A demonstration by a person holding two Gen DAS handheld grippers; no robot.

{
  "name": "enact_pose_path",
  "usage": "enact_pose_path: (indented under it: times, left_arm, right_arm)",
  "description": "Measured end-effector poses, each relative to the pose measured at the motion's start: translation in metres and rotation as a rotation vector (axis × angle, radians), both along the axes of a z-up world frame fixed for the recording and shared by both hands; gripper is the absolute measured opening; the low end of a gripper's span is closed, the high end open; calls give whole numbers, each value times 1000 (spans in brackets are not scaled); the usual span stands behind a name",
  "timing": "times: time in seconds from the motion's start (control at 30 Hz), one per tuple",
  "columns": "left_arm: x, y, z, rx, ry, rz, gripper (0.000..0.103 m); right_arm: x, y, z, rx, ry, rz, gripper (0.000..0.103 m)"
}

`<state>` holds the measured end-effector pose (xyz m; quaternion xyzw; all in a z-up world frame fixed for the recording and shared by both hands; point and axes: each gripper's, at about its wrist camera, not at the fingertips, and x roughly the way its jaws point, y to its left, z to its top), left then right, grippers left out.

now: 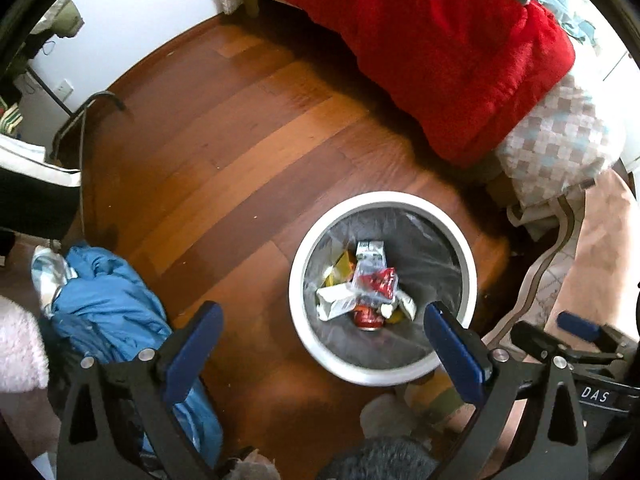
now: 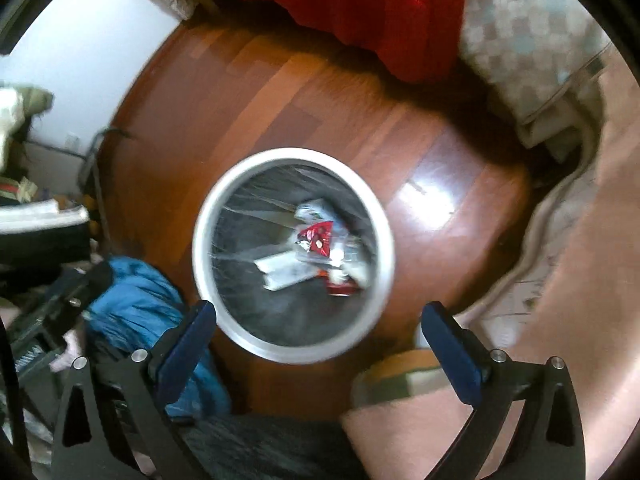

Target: Collect trash

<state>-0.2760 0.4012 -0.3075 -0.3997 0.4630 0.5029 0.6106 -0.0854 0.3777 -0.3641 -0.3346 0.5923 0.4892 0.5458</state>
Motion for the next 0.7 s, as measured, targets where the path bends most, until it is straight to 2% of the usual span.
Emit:
enact_pose_path:
  times: [0.1,0.2,0.47,0.7]
  left_arm:
    - [-3,-18,9,2,1,-7,103]
    - [-4,-33,21,9,-4,-14,103]
    - [-7,-68,75,63,-44,-41,103]
    - [-12,-92,133,113,-119,-63,103]
  right_arm:
    - [-4,-17,13,10,-63,33,103]
    - [-5,-34,29,22,-75,38,103]
    - [-14,-69,90,106,-50,53,103]
    - [-20,-95,160,205,-15,69,103]
